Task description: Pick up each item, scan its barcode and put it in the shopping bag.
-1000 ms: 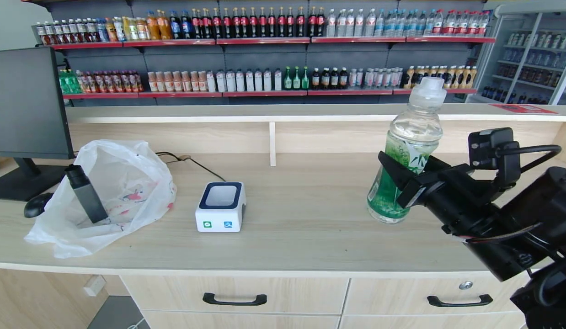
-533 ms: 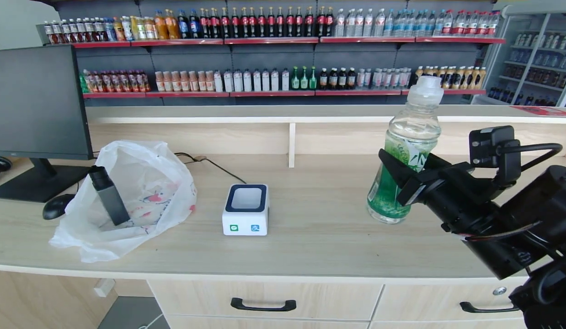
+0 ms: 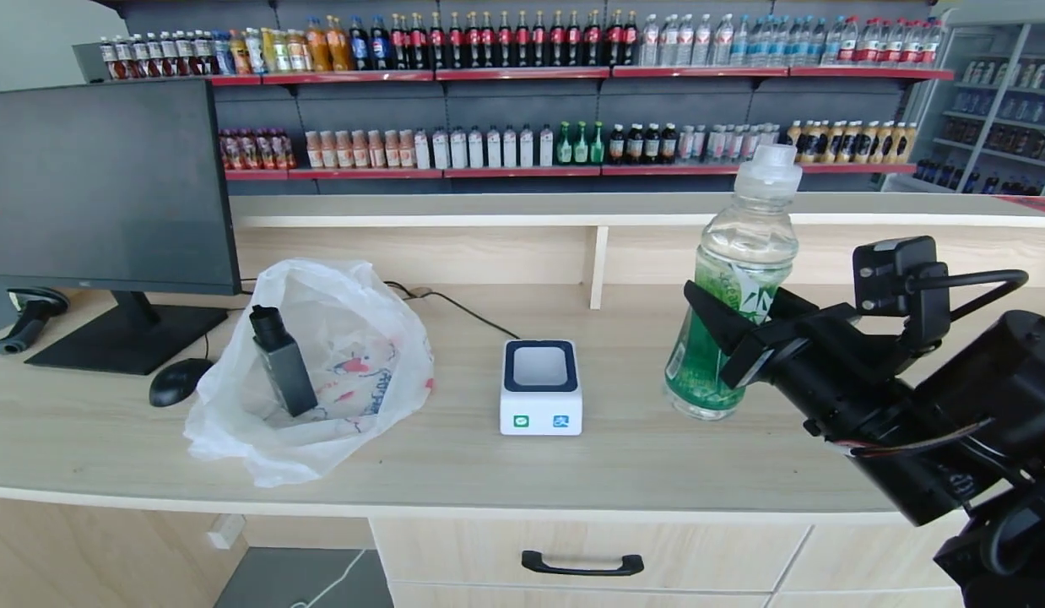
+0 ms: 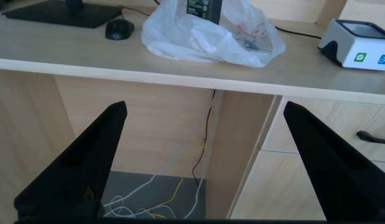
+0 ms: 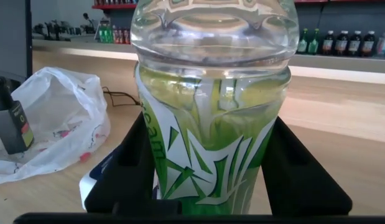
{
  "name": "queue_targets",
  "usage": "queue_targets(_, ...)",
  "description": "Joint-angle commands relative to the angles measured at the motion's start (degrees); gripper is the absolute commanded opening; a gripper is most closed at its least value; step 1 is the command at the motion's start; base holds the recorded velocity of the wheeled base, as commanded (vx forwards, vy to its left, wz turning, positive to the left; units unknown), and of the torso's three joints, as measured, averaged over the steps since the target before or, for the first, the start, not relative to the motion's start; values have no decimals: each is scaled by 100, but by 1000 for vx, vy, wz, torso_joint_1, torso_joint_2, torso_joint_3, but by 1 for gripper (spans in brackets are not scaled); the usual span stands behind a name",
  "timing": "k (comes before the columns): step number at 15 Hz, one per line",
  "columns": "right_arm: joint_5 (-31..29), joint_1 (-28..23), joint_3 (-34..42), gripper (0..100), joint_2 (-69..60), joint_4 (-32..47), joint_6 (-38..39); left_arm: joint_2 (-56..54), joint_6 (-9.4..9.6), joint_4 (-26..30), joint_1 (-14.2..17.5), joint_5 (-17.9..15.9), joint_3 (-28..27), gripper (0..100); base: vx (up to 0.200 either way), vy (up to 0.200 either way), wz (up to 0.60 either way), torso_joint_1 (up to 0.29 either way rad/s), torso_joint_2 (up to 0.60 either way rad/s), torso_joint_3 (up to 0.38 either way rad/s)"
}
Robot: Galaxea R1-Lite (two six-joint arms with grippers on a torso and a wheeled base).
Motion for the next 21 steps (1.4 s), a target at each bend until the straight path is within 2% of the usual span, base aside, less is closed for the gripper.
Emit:
queue_targets(1,0,9,6,0,-3,-6,1,-2,-1,0,4,4,0,100,0,200,0,2,12,2)
queue_targets(6,0,9,6,0,-11,-6,1,-2,8,0,-5,-5,0,100,0,200,0,3,2,0)
queue_targets(9,0,44,-20,0,-3,-6,19,-2,8,-18,-5,-5,0,100,0,0,0,0,0,0)
queue_targets(13,9,378,-319,0,138,-6,27,-2,8,-18,-5,4,0,100,0,0,0,0,0,0)
queue_targets(16,44,281,-424,0,243,-6,10,-2,8,0,-5,-5,0,100,0,0,0,0,0,0)
queue_targets(21,1099,-290,-899,0,621,-6,-1018,-2,-1,-18,4,4,0,100,0,0,0,0,0,0)
